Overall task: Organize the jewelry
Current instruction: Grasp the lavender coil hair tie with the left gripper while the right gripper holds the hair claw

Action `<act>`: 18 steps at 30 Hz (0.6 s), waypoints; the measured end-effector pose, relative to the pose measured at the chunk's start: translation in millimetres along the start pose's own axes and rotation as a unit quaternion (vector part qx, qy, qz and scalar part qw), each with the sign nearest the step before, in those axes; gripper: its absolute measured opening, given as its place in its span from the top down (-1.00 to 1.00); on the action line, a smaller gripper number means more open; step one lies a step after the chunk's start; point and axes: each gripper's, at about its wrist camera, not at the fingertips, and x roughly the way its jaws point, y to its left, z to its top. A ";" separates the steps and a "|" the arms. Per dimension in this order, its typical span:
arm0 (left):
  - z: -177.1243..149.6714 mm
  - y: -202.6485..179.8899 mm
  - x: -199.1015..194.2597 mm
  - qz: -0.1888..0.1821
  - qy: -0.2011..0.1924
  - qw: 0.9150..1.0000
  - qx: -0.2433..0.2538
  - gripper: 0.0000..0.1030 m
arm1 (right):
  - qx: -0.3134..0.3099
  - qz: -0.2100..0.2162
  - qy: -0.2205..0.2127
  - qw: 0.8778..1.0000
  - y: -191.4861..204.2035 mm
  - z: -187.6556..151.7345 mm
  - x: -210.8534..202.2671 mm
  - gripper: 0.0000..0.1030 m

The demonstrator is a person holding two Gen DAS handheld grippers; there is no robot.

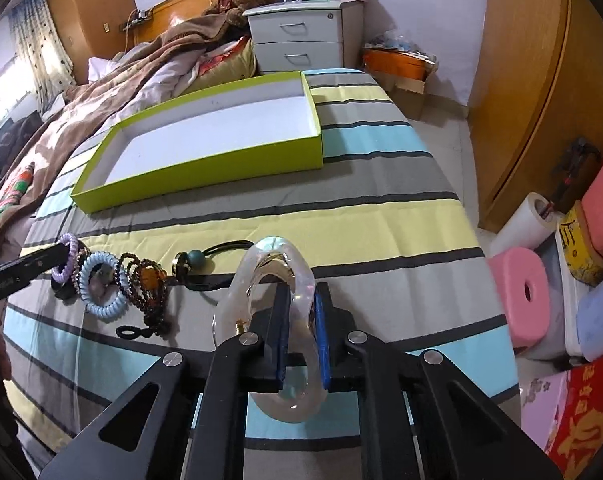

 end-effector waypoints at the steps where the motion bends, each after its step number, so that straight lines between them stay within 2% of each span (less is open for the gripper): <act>1: 0.8 -0.9 1.5 0.001 0.002 1.000 0.003 -0.19 | -0.001 0.001 -0.001 1.000 -0.1 0.3 0.2 0.76; 6: 4.6 -7.4 4.8 -0.006 -0.002 1.000 0.023 0.00 | -0.007 0.005 -0.008 1.000 -0.2 1.5 0.4 0.76; 14: 8.9 -14.2 6.0 0.008 -0.005 0.999 0.039 0.64 | -0.003 0.004 -0.017 1.000 -6.6 5.1 -3.1 0.76; 18: 8.5 -14.2 3.0 0.011 -0.008 0.999 0.045 0.78 | -0.003 0.006 -0.022 1.000 -8.5 5.3 -6.0 0.76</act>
